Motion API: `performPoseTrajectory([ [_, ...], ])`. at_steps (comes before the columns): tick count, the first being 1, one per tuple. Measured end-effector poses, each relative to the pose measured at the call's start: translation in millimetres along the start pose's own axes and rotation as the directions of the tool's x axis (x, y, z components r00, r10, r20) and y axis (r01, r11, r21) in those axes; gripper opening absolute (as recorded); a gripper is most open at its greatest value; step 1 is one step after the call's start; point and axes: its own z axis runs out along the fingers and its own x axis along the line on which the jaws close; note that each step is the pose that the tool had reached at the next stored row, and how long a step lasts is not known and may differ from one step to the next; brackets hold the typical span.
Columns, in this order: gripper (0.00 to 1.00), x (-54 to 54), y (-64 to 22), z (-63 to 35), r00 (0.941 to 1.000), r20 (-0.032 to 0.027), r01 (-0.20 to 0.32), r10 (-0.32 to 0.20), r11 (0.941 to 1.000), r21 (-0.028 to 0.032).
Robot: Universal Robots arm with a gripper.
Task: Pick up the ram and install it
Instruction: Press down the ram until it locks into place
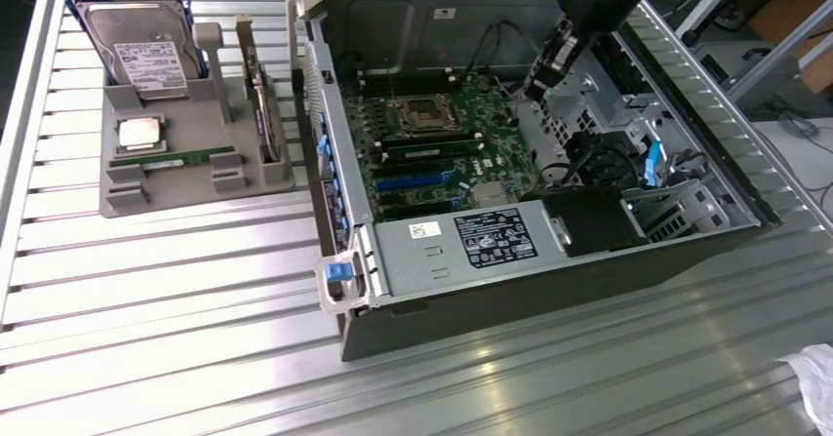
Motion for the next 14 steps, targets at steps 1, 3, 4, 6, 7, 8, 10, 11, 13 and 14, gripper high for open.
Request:
performPoseTrajectory([
  [1,0.11,0.0,0.0,0.0,1.0000,0.0003,-0.009,0.009,1.0000,0.0000],
  [3,0.11,0.0,0.0,0.1,0.9991,0.0016,-0.043,0.043,0.9991,-0.0001],
  [4,0.11,0.0,0.0,0.1,0.9984,0.0021,-0.056,0.056,0.9984,-0.0002],
  [6,0.11,0.0,0.0,0.2,0.9959,0.0034,-0.091,0.091,0.9959,-0.0003],
  [7,0.11,0.0,0.0,0.2,0.9938,0.0041,-0.111,0.111,0.9938,-0.0005],
  [8,0.11,0.0,0.0,0.2,0.9921,0.0046,-0.125,0.125,0.9921,-0.0005],
  [10,0.11,0.0,0.0,0.2,0.9881,0.0057,-0.154,0.154,0.9881,-0.0007],
  [11,0.11,0.0,0.0,0.3,0.9851,0.0064,-0.172,0.172,0.9851,-0.0009],
  [13,0.11,0.0,0.0,0.3,0.9824,0.0069,-0.187,0.187,0.9824,-0.0010],
  [14,0.11,0.0,0.0,0.3,0.9810,0.0072,-0.194,0.194,0.9810,-0.0010],
])
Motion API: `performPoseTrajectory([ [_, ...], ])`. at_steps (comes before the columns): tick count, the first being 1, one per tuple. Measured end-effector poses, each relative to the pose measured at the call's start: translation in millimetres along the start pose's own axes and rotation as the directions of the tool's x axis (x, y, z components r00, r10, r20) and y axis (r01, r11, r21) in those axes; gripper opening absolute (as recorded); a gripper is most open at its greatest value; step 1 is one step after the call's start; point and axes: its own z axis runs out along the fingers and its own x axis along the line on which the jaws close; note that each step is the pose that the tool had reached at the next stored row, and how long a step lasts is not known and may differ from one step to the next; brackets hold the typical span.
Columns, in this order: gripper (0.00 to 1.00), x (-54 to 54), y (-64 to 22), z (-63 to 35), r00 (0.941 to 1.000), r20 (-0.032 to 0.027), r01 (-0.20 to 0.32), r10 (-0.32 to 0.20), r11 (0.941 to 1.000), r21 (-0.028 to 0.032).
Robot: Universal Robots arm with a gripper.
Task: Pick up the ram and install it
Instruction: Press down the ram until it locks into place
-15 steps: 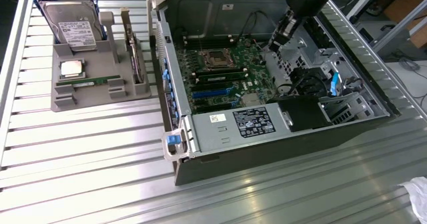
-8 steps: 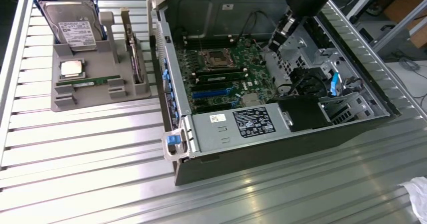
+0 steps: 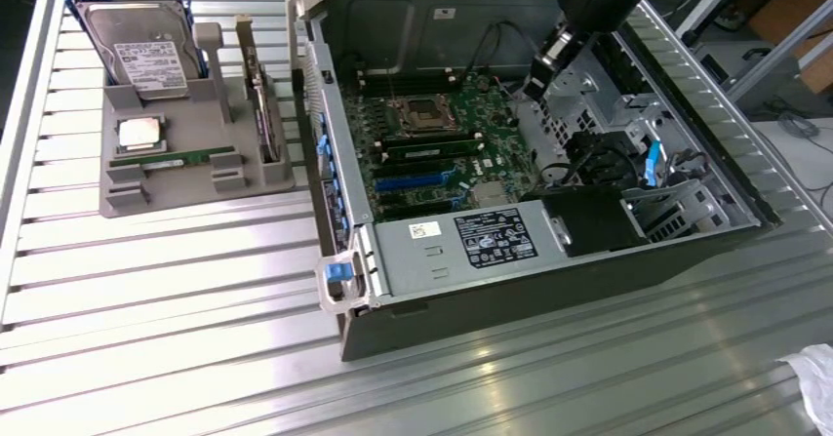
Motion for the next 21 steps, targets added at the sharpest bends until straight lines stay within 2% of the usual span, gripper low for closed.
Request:
performPoseTrajectory([
  [3,0.11,0.0,0.0,0.0,0.9998,0.0007,-0.018,0.018,0.9998,0.0000],
  [5,0.11,0.0,0.0,0.1,0.9987,0.0019,-0.051,0.051,0.9987,-0.0001],
  [11,0.11,0.0,0.0,0.2,0.9948,0.0038,-0.101,0.101,0.9949,-0.0004],
  [21,0.11,0.0,0.0,0.2,0.9801,0.0074,-0.198,0.198,0.9801,-0.0011],
])
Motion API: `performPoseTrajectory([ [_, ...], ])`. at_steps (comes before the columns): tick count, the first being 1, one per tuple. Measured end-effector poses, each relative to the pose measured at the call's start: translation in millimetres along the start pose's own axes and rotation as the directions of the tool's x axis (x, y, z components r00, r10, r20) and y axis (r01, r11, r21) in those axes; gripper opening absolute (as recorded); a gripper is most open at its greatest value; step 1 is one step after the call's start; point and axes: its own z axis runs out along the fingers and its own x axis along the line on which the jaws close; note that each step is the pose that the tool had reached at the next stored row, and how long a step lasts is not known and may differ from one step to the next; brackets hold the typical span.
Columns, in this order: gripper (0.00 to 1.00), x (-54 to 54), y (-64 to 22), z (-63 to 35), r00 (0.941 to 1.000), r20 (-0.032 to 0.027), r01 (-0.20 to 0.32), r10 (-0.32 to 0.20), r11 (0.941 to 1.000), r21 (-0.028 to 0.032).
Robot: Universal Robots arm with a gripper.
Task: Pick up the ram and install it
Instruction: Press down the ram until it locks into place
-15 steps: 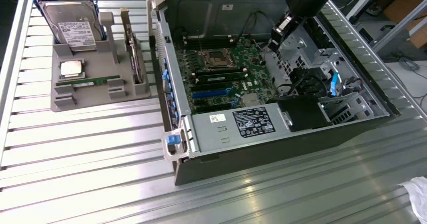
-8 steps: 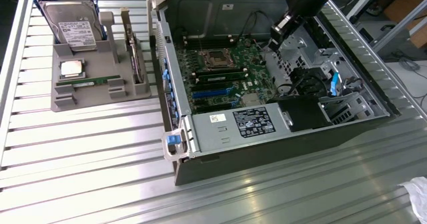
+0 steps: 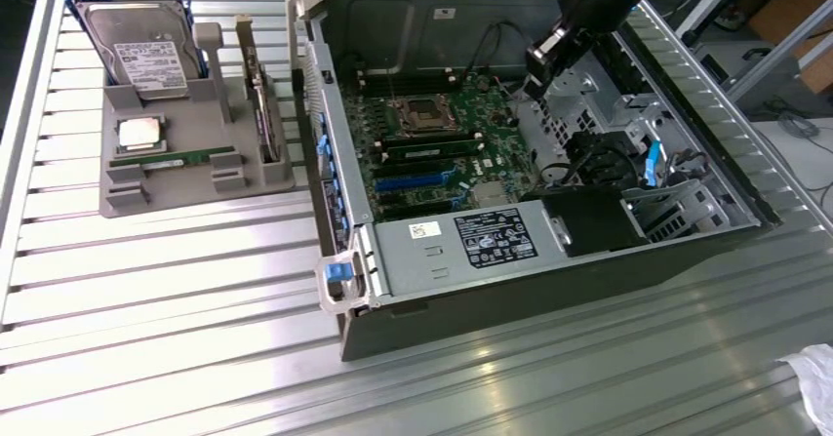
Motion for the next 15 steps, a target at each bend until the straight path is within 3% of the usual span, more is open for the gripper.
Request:
performPoseTrajectory([
  [10,0.11,0.0,0.0,0.0,0.9949,0.0037,-0.101,0.101,0.9949,-0.0002],
  [15,0.11,0.0,0.0,0.1,0.9860,0.0061,-0.167,0.167,0.9860,-0.0008],
])
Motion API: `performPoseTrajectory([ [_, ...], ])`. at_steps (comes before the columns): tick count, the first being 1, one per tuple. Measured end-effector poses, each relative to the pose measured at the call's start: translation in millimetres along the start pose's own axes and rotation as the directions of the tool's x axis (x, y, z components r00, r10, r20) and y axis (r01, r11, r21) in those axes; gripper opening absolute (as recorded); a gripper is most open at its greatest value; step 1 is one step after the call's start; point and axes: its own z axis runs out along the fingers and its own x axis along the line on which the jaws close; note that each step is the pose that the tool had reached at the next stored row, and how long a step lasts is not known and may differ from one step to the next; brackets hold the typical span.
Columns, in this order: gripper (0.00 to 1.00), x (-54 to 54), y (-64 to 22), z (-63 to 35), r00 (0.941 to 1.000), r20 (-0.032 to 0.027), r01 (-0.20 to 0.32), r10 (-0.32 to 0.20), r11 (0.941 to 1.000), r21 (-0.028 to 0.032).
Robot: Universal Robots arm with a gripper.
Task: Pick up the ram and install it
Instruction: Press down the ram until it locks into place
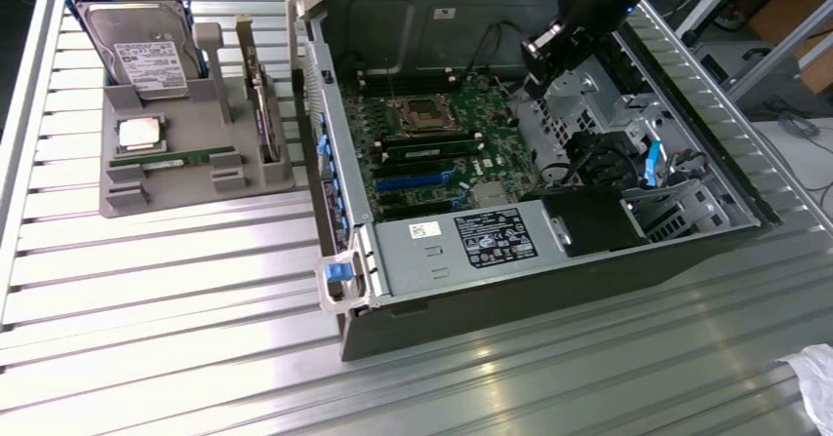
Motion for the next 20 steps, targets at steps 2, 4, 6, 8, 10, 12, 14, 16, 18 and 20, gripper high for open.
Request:
performPoseTrajectory([
  [2,0.11,0.0,0.0,0.0,0.9998,0.0008,-0.022,0.022,0.9998,0.0000],
  [4,0.11,0.0,0.0,0.0,0.9990,0.0016,-0.044,0.044,0.9990,-0.0002],
  [6,0.11,0.0,0.0,0.0,0.9977,0.0025,-0.068,0.068,0.9977,-0.0002],
  [8,0.11,0.0,0.0,0.0,0.9946,0.0038,-0.104,0.104,0.9946,-0.0004],
  [10,0.11,0.0,0.0,0.0,0.9925,0.0045,-0.122,0.122,0.9925,-0.0005],
  [12,0.11,0.0,0.0,0.0,0.9903,0.0051,-0.139,0.139,0.9903,-0.0006],
  [14,0.11,0.0,0.0,0.0,0.9877,0.0057,-0.156,0.156,0.9877,-0.0007],
  [16,0.11,0.0,0.0,0.0,0.9848,0.0063,-0.173,0.173,0.9849,-0.0008],
  [18,0.11,0.0,0.0,0.0,0.9809,0.0072,-0.194,0.194,0.9809,-0.0010],
  [20,0.11,0.0,0.0,0.0,0.9767,0.0079,-0.215,0.215,0.9767,-0.0013],
])
